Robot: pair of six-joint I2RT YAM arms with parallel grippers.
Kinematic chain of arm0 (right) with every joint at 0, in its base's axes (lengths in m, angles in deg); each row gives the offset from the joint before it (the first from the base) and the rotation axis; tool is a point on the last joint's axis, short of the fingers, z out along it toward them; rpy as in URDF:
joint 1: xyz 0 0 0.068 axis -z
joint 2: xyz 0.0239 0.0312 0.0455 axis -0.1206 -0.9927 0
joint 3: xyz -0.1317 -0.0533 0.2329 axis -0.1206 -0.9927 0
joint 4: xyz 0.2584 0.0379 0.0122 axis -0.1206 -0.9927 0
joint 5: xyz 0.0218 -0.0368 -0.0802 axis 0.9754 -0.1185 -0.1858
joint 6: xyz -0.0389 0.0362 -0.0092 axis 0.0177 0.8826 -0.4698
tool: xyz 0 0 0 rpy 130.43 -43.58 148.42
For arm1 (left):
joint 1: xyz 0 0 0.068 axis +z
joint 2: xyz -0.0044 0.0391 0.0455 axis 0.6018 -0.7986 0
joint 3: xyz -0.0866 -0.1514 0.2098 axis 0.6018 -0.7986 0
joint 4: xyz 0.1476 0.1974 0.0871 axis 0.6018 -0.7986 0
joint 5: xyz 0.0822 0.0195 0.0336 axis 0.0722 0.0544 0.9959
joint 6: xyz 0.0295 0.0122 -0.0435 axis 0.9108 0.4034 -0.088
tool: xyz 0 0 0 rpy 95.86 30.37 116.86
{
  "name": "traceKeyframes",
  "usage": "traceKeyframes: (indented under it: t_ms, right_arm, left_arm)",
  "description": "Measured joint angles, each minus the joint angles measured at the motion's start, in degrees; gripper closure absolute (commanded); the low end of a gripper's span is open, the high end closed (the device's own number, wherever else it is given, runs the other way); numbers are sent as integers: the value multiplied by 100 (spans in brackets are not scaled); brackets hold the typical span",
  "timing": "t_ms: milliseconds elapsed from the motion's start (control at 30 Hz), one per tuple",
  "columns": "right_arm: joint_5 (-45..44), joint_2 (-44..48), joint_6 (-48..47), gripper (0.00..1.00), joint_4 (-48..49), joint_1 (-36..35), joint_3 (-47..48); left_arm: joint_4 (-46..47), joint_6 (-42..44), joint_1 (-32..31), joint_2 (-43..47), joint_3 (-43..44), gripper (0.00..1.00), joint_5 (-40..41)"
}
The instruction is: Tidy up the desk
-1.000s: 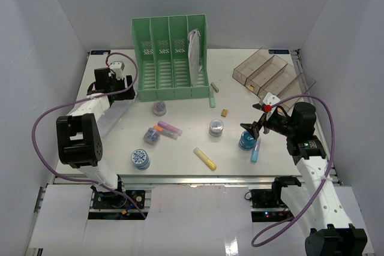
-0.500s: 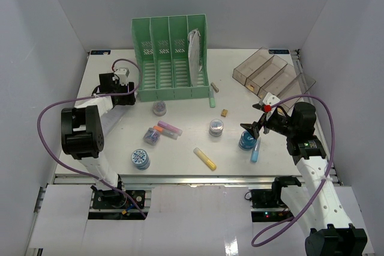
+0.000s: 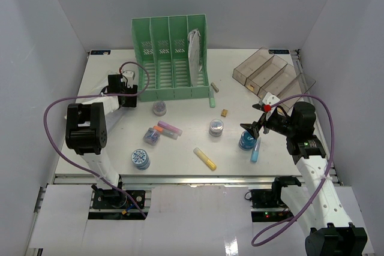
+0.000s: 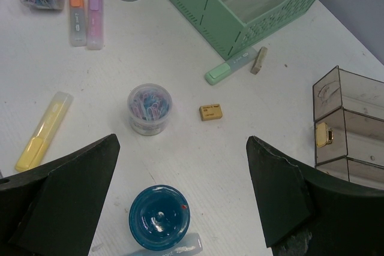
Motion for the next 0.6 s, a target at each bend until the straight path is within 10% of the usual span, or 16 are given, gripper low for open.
traceKeyframes:
  t_ms: [600]
  right_arm:
    - [0,-27,-1,7,0,0,0]
  left_arm:
    - [79,-193,-43,-100,106,92,142]
